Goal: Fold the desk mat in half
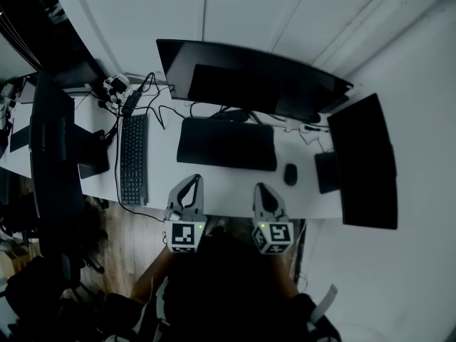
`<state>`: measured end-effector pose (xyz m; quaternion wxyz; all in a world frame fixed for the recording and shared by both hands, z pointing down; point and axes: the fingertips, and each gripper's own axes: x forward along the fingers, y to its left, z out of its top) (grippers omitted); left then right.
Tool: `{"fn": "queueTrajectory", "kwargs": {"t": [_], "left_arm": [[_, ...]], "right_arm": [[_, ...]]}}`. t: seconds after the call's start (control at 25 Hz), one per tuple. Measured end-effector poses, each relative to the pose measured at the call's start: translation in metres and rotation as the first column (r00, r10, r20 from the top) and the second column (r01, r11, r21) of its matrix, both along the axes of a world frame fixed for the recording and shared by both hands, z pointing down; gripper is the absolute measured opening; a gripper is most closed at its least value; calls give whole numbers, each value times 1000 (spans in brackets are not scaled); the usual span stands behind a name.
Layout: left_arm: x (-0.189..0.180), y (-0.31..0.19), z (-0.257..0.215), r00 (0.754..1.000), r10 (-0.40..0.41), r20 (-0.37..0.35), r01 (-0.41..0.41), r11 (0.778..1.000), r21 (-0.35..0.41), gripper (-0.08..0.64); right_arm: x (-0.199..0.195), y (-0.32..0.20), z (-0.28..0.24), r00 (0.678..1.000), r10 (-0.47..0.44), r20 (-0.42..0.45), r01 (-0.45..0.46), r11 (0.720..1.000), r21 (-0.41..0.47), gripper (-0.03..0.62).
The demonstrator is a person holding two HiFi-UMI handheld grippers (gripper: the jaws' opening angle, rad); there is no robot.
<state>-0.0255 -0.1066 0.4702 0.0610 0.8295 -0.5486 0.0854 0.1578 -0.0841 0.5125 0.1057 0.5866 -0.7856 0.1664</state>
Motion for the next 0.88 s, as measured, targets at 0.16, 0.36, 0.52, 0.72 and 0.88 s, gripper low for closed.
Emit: {"fn": "queueTrajectory", "kwargs": {"t": [0.16,0.36,0.52,0.72,0.88], "left_arm": [[5,2,1,1000,1,0,-1,1000,-4,6],[8,2,1,1000,1,21,-1,1000,1,6],[9,2,1,1000,-3,17,3,1000,5,6],[8,-1,1,1000,-11,11,11,1000,-1,6],[8,-4,2,1000,-12,10,12,1000,-4,6]], "right_arm": [[1,1,-5,1000,-10,13,10,1000,16,8],[5,-1,-8,1000,-7,10,7,1000,26,6],[6,-2,-7,1000,-15,3,15,1000,22,6],[6,-5,-7,1000,-20,7,19,1000,22,6],[5,-7,-6,1000,-25,3,25,1000,16,6]]}}
